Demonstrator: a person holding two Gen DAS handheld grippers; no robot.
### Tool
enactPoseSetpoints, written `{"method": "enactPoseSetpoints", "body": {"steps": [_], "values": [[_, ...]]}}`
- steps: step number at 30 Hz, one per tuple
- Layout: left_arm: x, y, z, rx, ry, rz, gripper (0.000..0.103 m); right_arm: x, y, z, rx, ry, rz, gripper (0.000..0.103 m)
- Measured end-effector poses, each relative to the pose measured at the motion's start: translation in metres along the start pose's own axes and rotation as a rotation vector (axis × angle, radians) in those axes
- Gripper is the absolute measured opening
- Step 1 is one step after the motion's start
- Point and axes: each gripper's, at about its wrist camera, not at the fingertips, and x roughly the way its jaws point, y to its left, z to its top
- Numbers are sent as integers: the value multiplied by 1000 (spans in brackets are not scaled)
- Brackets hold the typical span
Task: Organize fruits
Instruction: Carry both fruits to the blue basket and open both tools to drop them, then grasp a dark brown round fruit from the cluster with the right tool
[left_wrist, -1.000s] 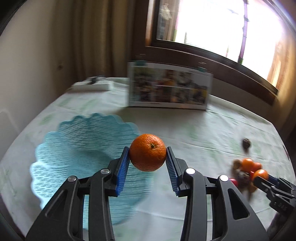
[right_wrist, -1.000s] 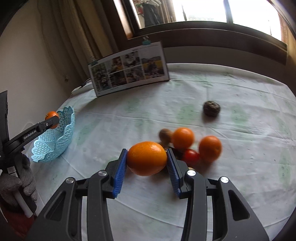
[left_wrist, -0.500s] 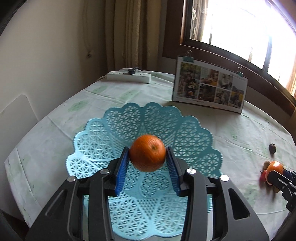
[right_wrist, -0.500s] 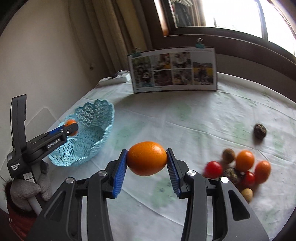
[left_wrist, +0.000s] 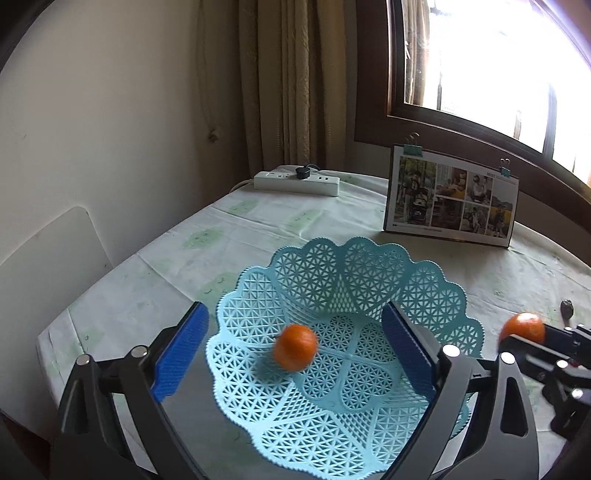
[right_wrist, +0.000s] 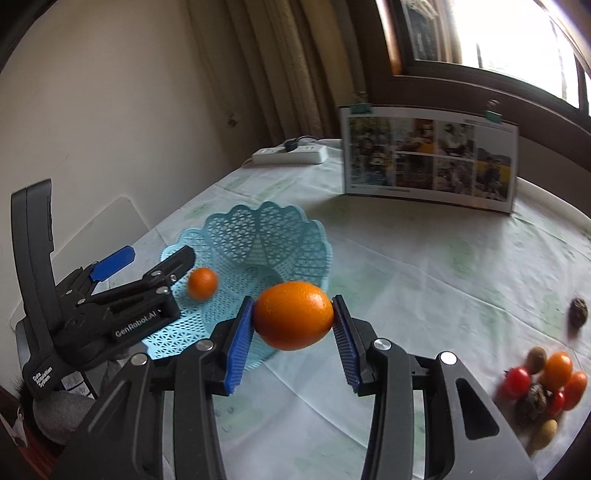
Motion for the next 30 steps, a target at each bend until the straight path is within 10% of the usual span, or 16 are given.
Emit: {"method": "enactPoseSetpoints", "body": {"steps": [30], "values": [[-2,-22,-1,20,25,14,100,-23,-45,-23,124,-36,-74,67]]}}
